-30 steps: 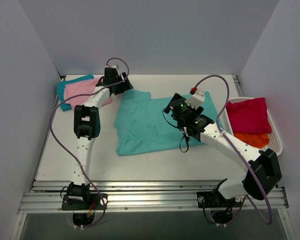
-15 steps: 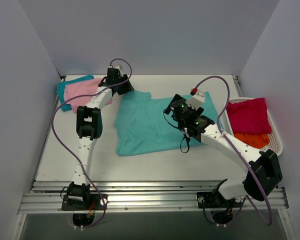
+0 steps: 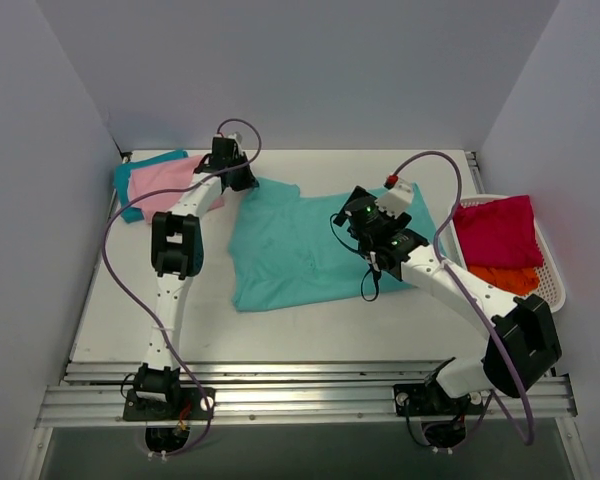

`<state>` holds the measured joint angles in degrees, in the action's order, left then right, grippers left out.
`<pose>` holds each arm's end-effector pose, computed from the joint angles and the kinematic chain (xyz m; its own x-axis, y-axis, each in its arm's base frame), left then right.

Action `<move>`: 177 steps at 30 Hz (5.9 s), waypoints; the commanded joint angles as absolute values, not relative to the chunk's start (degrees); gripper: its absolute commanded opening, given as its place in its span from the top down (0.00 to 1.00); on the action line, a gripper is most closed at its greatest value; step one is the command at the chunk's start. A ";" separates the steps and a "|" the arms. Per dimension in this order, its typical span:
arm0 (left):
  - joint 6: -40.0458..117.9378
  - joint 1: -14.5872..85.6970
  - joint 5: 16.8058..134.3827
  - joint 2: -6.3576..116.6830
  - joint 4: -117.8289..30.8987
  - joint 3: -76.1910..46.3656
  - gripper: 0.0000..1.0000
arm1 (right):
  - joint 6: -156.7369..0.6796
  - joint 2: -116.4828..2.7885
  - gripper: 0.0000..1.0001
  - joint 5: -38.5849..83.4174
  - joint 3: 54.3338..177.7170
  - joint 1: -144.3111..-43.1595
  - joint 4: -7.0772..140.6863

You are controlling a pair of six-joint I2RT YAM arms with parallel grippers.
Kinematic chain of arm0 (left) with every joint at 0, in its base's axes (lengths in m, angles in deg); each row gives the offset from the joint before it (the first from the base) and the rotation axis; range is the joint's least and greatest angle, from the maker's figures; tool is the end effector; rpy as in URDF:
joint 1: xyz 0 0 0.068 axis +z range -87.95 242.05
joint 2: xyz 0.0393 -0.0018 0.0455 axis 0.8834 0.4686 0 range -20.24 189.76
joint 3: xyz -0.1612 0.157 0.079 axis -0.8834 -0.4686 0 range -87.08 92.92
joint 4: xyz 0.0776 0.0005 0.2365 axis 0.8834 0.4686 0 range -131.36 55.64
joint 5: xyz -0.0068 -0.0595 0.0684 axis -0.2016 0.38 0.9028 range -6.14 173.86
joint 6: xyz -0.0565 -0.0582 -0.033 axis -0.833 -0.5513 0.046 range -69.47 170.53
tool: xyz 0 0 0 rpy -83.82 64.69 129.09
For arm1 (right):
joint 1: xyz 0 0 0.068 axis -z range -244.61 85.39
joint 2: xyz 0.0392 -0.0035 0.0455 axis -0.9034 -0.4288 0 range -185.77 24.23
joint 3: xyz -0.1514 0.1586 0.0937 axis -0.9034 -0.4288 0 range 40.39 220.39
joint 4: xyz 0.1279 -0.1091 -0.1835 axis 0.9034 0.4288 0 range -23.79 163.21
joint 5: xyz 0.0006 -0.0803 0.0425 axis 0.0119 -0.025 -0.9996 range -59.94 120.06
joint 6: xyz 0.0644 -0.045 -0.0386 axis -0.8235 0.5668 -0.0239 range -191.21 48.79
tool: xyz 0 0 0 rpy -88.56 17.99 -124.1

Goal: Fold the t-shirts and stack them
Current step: Fold the tshirt

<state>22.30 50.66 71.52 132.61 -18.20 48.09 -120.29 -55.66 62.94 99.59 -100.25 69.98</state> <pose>0.5608 -0.1300 0.1065 -0.7311 -0.3240 -0.6005 0.0064 0.8768 -0.4809 0.3044 0.1664 0.2549 -0.2869 0.5752 -0.7660 0.1969 0.8180 0.5405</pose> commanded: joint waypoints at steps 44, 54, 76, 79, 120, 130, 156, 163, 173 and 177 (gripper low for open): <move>25.92 53.18 67.59 127.15 -18.42 45.37 0.98 | -106.10 -122.19 0.07 46.14 162.65 -70.50 67.35; 26.27 53.18 68.30 127.76 -17.98 46.24 0.98 | -106.99 -124.21 0.22 45.61 162.82 -70.41 66.74; 27.85 53.18 70.75 127.33 -15.70 47.21 0.98 | -108.57 -122.64 1.00 45.08 158.88 -68.30 64.45; 28.64 53.18 72.60 126.01 -14.74 47.22 0.98 | -108.57 -120.53 1.00 45.70 157.29 -68.30 64.01; 31.01 48.00 80.33 94.21 -20.79 14.00 0.98 | -107.16 -99.70 1.00 46.14 139.02 -68.48 61.90; 30.49 45.89 83.33 83.04 -23.78 -0.32 0.98 | -108.13 -92.41 1.00 47.98 129.34 -68.83 60.50; 31.45 29.63 112.86 67.65 -44.78 -29.07 0.98 | -109.27 -88.44 1.00 51.15 118.70 -67.25 60.06; 32.68 26.90 113.12 65.63 -50.41 -34.78 0.98 | -109.45 -87.04 1.00 51.77 117.04 -66.81 60.41; 31.10 19.96 119.18 64.31 -61.04 -46.11 0.98 | -112.69 -84.93 0.98 56.07 111.76 -66.54 62.16; 28.21 14.60 127.52 63.69 -65.17 -51.30 0.98 | -116.99 -83.26 0.33 57.65 108.52 -65.84 64.89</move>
<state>30.78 17.70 119.67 66.41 -57.70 -49.08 -113.15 -87.64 53.48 110.56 -66.81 61.32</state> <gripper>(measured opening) 0.034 0.555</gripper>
